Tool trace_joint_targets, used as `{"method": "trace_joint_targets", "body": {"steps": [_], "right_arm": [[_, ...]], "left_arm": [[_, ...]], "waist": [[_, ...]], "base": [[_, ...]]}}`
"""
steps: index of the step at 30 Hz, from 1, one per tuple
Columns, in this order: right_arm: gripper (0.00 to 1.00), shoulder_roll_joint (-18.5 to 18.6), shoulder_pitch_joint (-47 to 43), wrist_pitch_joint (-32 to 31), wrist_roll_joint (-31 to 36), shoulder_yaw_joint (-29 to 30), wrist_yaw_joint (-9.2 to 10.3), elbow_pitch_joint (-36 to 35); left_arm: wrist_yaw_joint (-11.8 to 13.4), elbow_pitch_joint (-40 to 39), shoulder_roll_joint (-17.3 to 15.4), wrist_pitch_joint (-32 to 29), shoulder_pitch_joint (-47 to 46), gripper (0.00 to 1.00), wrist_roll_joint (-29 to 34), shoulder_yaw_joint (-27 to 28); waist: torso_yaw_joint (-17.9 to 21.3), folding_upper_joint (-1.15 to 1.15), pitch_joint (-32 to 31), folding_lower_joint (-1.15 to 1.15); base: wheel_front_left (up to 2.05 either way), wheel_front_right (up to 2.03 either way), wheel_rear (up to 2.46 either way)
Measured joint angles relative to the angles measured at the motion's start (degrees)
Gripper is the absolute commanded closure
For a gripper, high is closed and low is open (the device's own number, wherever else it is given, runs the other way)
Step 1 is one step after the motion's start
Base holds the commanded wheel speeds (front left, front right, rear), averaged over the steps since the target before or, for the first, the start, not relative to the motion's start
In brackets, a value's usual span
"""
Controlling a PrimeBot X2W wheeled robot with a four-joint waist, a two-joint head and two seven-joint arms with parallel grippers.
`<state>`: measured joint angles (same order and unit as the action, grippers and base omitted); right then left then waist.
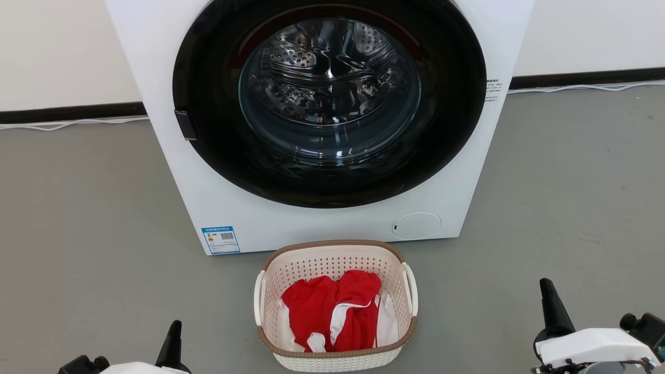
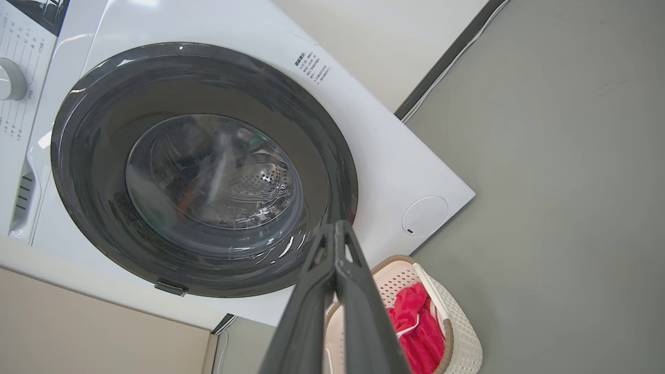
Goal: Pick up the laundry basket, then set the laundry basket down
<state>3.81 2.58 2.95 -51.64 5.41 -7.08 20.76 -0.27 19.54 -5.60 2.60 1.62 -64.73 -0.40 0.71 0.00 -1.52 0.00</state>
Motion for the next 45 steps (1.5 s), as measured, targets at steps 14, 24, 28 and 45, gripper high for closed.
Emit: {"method": "trace_joint_targets", "body": {"steps": [14,24,28,45], "right_arm": [[1.00,-0.4,0.1,-2.3,-9.9,0.4,0.00,-1.4],[1.00,-0.6,0.1,-3.6,-17.0,0.9,0.01,-2.0],[1.00,-0.6,0.1,-4.5,-19.9,1.2,0.00,-2.3],[1.00,-0.9,0.2,-7.0,-31.2,1.8,0.00,-3.7]], "left_arm": [[-1.5,-0.9,0.6,-2.1,-1.2,1.00,-6.7,1.2],[-2.8,-1.7,1.5,-3.9,-2.4,1.00,-11.5,2.1],[-3.3,-1.8,1.6,-4.5,-2.5,1.00,-13.6,2.4],[-5.3,-2.9,2.4,-6.8,-3.5,1.00,-21.2,4.0]], "waist": [[-0.2,0.00,0.4,0.00],[-0.3,0.00,0.7,0.00],[-0.4,0.00,0.9,0.00],[-0.6,0.00,1.4,0.00]], "base": [[0.00,0.00,0.00],[0.00,0.00,0.00],[0.00,0.00,0.00],[0.00,0.00,0.00]]}}
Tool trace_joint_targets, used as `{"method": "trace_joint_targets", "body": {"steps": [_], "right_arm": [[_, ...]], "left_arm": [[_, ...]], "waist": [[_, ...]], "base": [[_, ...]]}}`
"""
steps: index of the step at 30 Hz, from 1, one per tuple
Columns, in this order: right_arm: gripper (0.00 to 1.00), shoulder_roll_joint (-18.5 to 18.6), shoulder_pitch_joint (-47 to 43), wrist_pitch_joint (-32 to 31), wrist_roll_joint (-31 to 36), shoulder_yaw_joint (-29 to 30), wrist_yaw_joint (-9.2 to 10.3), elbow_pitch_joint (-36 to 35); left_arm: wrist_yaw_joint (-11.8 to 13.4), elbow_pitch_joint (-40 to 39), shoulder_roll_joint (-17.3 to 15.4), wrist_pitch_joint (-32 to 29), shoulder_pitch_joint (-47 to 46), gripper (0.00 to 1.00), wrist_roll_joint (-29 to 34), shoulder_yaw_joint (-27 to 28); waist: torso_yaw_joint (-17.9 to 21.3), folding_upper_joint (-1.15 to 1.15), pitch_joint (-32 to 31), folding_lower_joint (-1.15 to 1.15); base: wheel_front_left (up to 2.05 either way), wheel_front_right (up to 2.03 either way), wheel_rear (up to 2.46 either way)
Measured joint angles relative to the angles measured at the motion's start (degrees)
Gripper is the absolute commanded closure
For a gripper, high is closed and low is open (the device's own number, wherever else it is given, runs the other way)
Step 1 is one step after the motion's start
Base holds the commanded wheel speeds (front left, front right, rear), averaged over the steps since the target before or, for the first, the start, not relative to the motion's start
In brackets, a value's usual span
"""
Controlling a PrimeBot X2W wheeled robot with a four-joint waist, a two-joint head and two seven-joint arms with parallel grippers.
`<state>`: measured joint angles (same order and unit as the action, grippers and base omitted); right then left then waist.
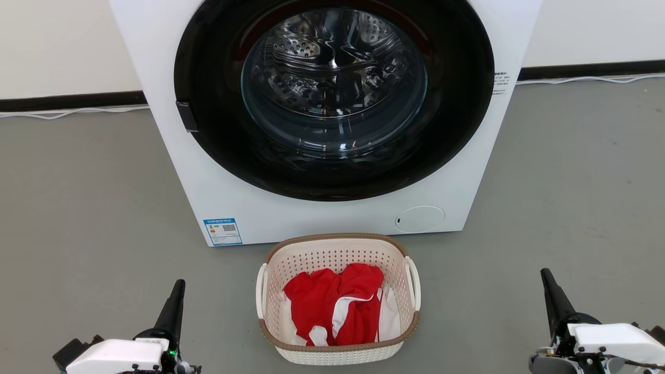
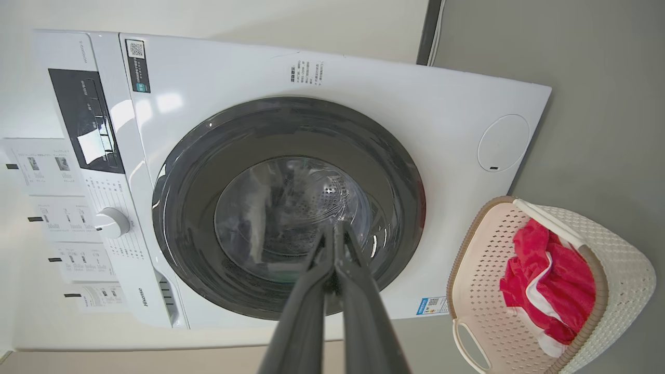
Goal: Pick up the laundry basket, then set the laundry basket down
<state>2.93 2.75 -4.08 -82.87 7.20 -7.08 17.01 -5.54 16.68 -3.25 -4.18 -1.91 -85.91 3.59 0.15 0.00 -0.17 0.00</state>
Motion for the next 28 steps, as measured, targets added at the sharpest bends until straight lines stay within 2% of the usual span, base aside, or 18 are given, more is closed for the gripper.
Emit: {"method": "trace_joint_targets", "body": {"steps": [12,28], "right_arm": [[1.00,-0.3,0.1,-2.0,-8.7,0.3,0.00,-1.2],[1.00,-0.3,1.0,-2.0,-8.9,0.4,0.00,-1.3]], "left_arm": [[-1.1,-0.8,0.9,-1.9,-1.1,1.00,-5.7,1.1],[-1.5,-0.9,1.0,-1.9,-1.1,1.00,-6.0,1.2]], "waist": [[-0.1,0.00,0.4,0.00],[-0.1,0.00,0.4,0.00]], "base": [[0.00,0.00,0.00],[0.00,0.00,0.00]]}}
